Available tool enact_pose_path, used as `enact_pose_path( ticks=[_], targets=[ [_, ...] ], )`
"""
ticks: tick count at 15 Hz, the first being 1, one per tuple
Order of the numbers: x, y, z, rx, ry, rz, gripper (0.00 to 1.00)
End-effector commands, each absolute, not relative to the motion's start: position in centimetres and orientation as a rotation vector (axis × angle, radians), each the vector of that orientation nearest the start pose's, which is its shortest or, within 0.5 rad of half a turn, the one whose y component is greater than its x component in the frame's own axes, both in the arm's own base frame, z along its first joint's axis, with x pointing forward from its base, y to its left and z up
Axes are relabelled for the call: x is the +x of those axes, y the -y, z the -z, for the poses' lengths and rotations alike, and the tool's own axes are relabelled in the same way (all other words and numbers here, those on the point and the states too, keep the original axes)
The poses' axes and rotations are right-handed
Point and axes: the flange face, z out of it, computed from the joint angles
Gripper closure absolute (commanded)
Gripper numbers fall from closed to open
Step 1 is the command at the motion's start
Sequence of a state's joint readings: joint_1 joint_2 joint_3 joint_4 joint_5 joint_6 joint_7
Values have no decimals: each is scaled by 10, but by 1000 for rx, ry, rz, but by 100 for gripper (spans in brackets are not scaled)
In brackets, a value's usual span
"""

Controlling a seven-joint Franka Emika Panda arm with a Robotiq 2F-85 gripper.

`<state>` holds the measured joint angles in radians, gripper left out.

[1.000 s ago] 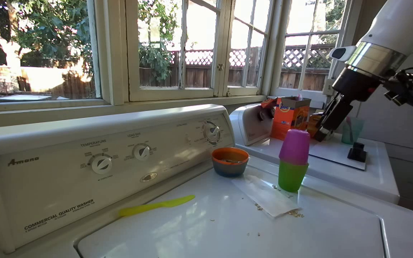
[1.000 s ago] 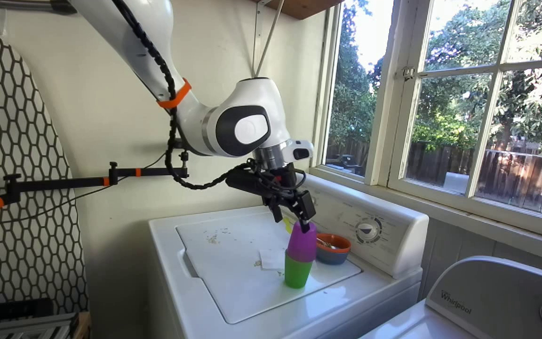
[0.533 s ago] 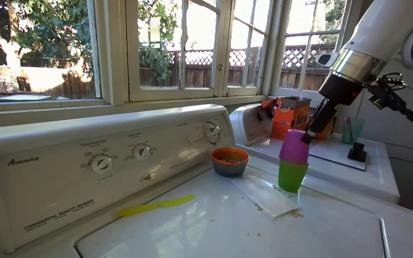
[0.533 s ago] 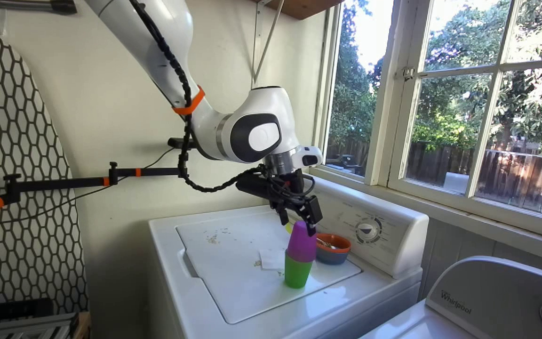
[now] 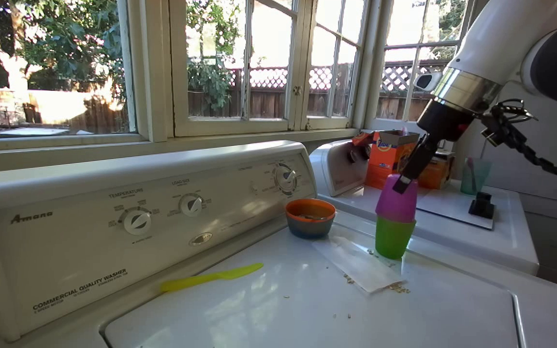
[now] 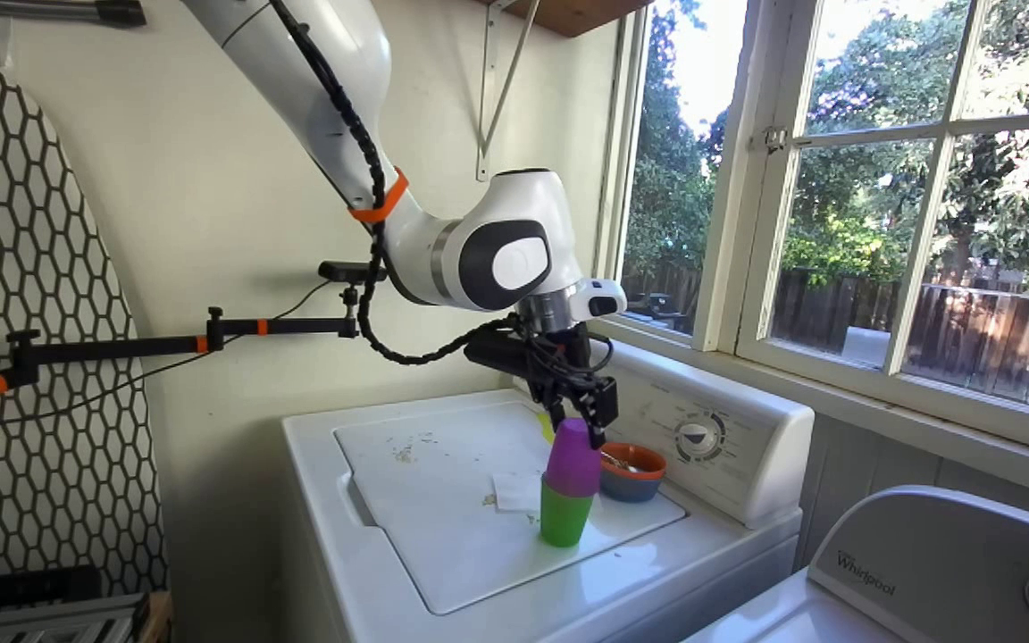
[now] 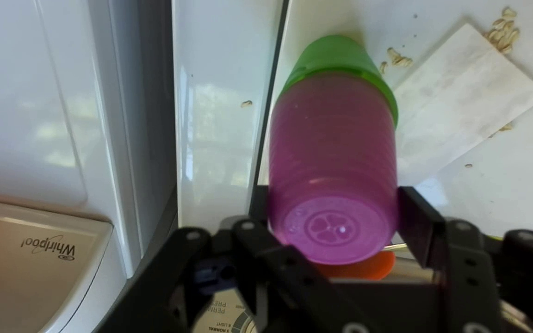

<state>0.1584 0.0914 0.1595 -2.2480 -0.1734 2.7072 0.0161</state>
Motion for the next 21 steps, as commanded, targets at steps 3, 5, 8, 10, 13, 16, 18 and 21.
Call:
enact_pose_path(
  ticks=[3,5,8,10,13,16,18,21],
  targets=[
    [536,-186,-377,-3088,672,541,58],
    [531,-195,-386,-3084,706,569,58],
    [516,-222,-400,-3039,833,608,58],
    [503,-243,-408,-3007,902,631,58],
    [482,-271,-405,-2975,990,607,58],
    [459,-284,-387,-2965,1037,531,58],
    [443,-285,-370,-2959,1086,489,58],
    [420,-279,-338,-2968,1093,446,58]
  ],
)
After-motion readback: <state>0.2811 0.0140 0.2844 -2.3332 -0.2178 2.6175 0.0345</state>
